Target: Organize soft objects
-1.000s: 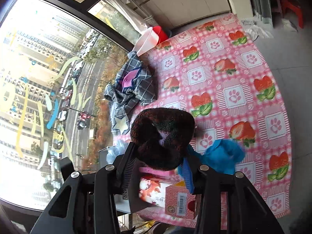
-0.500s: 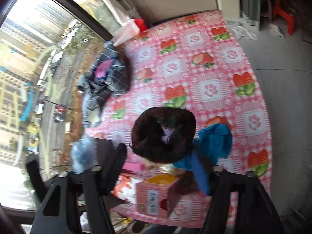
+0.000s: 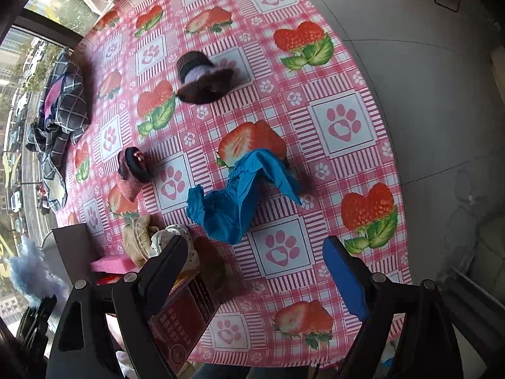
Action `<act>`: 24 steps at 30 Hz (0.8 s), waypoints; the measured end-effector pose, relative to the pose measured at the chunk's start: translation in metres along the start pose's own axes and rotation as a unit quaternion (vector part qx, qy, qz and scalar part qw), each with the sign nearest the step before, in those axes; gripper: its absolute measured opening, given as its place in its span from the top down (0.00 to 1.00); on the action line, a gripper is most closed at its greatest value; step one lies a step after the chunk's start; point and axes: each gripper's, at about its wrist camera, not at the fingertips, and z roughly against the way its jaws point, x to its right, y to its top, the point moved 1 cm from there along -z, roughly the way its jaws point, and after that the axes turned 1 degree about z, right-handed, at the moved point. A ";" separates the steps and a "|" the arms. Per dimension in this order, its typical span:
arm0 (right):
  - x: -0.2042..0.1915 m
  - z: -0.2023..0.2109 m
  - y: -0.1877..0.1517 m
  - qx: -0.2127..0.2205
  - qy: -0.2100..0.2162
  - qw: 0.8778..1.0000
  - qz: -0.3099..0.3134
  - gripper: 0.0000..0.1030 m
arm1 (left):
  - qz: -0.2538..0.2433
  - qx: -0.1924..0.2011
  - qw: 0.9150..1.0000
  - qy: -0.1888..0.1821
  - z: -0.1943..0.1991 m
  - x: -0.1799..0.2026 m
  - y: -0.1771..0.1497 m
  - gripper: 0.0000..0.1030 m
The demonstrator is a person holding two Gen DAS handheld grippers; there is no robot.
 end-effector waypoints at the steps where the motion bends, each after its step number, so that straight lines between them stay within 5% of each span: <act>1: -0.004 -0.010 0.004 -0.005 -0.007 1.000 0.011 0.14 | 0.001 -0.004 1.000 0.003 -0.002 0.001 -0.001 0.67; 12: -0.037 -0.113 0.022 -0.060 -0.067 0.986 0.137 0.14 | 0.026 -0.039 0.998 0.031 -0.017 -0.003 -0.016 0.67; 14: -0.033 -0.113 0.018 -0.059 -0.062 0.989 0.123 0.27 | 0.027 -0.042 0.998 0.031 -0.019 -0.001 -0.017 0.67; 15: -0.032 -0.110 0.016 -0.057 -0.044 0.991 0.114 0.46 | 0.027 -0.043 0.998 0.030 -0.019 0.000 -0.017 0.67; 16: -0.033 -0.107 0.014 -0.057 -0.036 0.991 0.115 0.79 | 0.025 -0.042 0.998 0.030 -0.020 0.002 -0.016 0.67; 17: -0.035 -0.103 0.012 -0.058 -0.038 0.990 0.126 0.95 | 0.021 -0.041 0.999 0.030 -0.020 0.004 -0.015 0.67; 19: -0.035 -0.091 0.008 -0.047 -0.047 0.989 0.135 0.96 | 0.012 -0.038 0.999 0.028 -0.019 0.009 -0.014 0.67; 24: -0.027 -0.038 -0.005 -0.004 0.015 0.994 0.106 0.96 | -0.005 -0.027 0.999 0.024 -0.013 0.015 -0.015 0.67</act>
